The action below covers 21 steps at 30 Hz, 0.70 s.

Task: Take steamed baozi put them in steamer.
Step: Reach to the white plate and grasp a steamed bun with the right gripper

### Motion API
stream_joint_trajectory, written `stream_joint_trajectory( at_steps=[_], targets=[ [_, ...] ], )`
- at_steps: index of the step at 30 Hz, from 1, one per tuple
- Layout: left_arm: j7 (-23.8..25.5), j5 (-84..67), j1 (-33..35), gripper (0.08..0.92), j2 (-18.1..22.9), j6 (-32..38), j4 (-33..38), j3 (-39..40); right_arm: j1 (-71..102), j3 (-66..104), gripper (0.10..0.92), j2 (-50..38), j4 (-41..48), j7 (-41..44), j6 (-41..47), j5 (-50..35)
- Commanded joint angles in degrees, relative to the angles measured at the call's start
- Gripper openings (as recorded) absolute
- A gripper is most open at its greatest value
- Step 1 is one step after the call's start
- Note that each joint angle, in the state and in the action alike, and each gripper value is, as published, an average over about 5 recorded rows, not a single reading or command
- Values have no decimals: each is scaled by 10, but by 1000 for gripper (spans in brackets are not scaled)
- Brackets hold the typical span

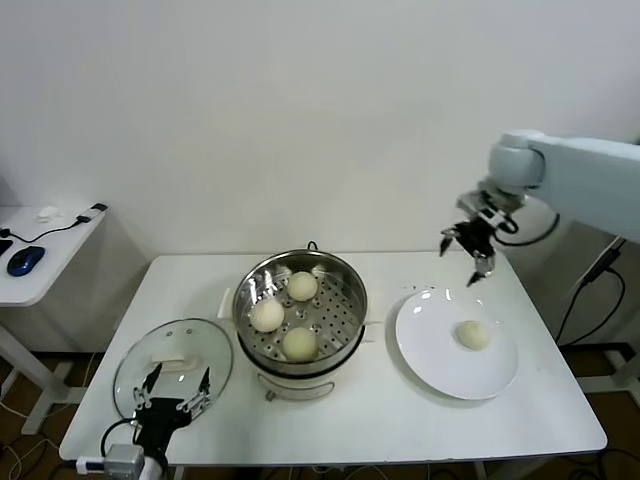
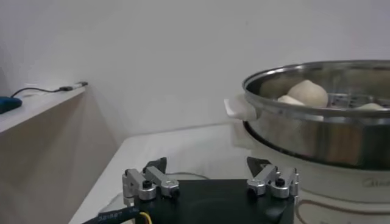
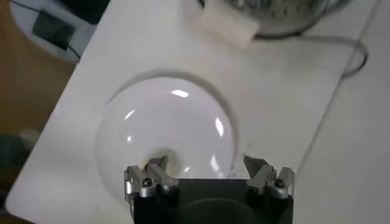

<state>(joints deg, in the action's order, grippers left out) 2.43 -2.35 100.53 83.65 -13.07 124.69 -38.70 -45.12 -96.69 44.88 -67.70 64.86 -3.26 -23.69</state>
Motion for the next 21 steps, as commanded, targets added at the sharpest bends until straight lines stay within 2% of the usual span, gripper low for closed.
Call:
stream_joint_trajectory(
  at_steps=[1, 8, 21],
  targets=[
    [1, 0, 1, 823, 2, -2, 5, -1, 203, 124, 823, -89, 53, -28, 77, 66],
    [1, 4, 3, 823, 6, -2, 1, 0, 274, 183, 823, -65, 89, -50, 91, 114],
    [0, 3, 6, 823, 6, 1, -5, -2, 334, 233, 823, -13, 134, -78, 105, 129]
  ],
)
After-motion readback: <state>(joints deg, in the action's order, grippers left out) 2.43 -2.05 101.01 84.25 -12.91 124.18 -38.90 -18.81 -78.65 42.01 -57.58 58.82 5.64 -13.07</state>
